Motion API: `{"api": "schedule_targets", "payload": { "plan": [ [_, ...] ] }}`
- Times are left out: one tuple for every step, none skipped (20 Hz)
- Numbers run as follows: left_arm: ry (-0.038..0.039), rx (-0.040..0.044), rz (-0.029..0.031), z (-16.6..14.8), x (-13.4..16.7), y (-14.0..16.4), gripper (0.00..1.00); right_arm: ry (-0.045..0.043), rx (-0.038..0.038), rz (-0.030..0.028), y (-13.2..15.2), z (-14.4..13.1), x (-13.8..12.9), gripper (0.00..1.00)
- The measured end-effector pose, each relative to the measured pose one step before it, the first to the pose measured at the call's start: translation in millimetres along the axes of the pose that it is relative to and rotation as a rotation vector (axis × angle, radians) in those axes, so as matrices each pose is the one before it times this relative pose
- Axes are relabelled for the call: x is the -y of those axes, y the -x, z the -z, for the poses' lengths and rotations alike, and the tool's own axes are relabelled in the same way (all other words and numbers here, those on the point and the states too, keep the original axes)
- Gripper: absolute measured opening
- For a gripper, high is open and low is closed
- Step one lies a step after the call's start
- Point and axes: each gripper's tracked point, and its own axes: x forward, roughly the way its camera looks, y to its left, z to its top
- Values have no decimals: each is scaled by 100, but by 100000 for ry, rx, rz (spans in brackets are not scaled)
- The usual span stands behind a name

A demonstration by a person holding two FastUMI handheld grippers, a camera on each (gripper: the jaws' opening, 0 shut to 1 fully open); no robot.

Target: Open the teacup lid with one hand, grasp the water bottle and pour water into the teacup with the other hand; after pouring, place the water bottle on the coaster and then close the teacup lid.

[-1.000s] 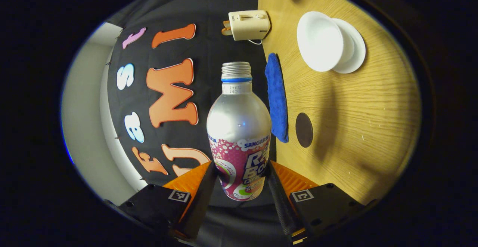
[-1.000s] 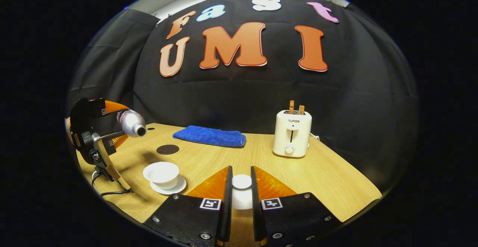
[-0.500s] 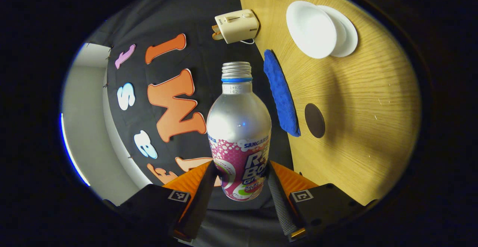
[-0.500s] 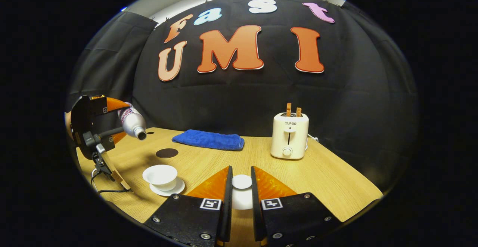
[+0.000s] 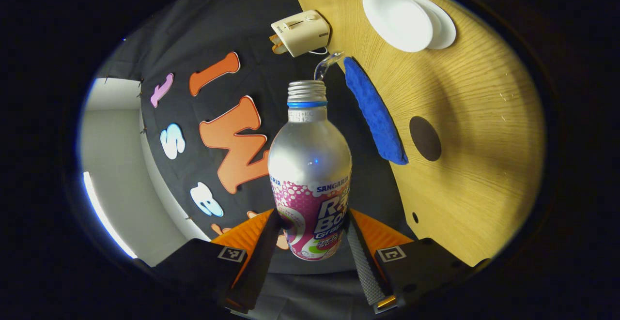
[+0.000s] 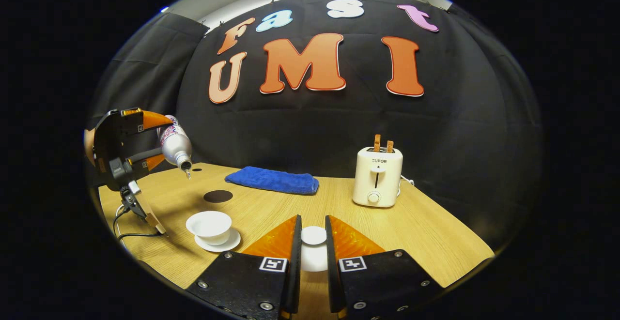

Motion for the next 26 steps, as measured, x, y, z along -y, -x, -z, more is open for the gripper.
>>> {"api": "schedule_targets", "payload": {
  "plan": [
    [-572, 270, -412, -144, -52, 31, 83, -97, -80, -428, 34, -16, -82, 24],
    [-438, 230, -599, 97, -177, -92, 85, 9, 61, 334, 11, 36, -23, 25],
    [-708, 370, -734, -42, -164, -9, 83, 107, 2, -411, -4, -7, -20, 25],
    [-709, 411, -889, 36, -161, -114, 81, 33, 105, 215, -60, -84, -38, 25],
    [-811, 262, -530, 1, -17, 36, 81, -3, -17, -55, -34, -44, 33, 25],
    [-667, 91, -661, 1, -35, 6, 82, -171, -350, -721, 4, 158, -130, 24],
    [-515, 96, -483, 7, -144, -32, 83, -96, -388, -185, 24, 59, -40, 25],
    [-593, 173, -519, -20, -123, -101, 81, 261, -4, -185, 61, 38, 24, 25],
    [-559, -86, -479, 43, -38, -48, 85, 527, 23, 141, 29, 15, -23, 25],
    [-615, 243, -874, -43, -175, 17, 83, 511, 3, -142, 8, 140, 53, 24],
    [-590, 48, -617, -6, -28, 64, 85, 400, -23, 4, -15, -92, -54, 25],
    [-779, 269, -826, 9, -137, -68, 85, 241, 13, -34, 13, -25, 43, 24],
    [-736, 132, -995, 6, -134, -64, 85, 85, 161, -292, 192, 52, 40, 24],
    [-531, 5, -513, 13, 69, -79, 83, -16, 156, -88, 67, 57, 82, 24],
    [-239, 65, -356, 77, 6, -69, 83, 26, 220, 46, 4, -53, 64, 24],
    [-253, 2, -562, -61, -24, 3, 81, -139, -2, 92, -8, -56, 141, 24],
    [-1006, 79, -323, 8, -4, -24, 83, -153, 205, -34, 3, -136, -45, 25],
    [-904, 504, -473, 25, -233, -133, 81, -49, 43, 187, -63, -19, -9, 25],
    [-716, 288, -263, -20, -71, -141, 83, 59, -85, -135, -69, -9, 10, 24],
    [-325, 286, -103, 185, -36, -205, 85, 7, 104, 465, -22, -18, 126, 25],
    [-314, 223, -239, -12, -9, -79, 85, 34, -107, -224, -15, 57, -55, 25],
    [-453, 516, -435, -28, -24, -3, 83, -39, 235, -46, 108, -34, -45, 25],
    [-546, 737, -324, -250, 22, 134, 83, -112, -628, -637, 21, 151, -112, 25],
    [-725, 559, -165, -27, -121, -36, 83, 180, -618, -1025, -36, 332, -361, 24],
    [-637, 607, -324, -77, -52, -26, 83, 533, -213, 152, 17, 95, -75, 25],
    [-670, 617, -225, -52, -114, 12, 83, 893, -96, -174, 28, 114, -6, 24]
  ]
}}
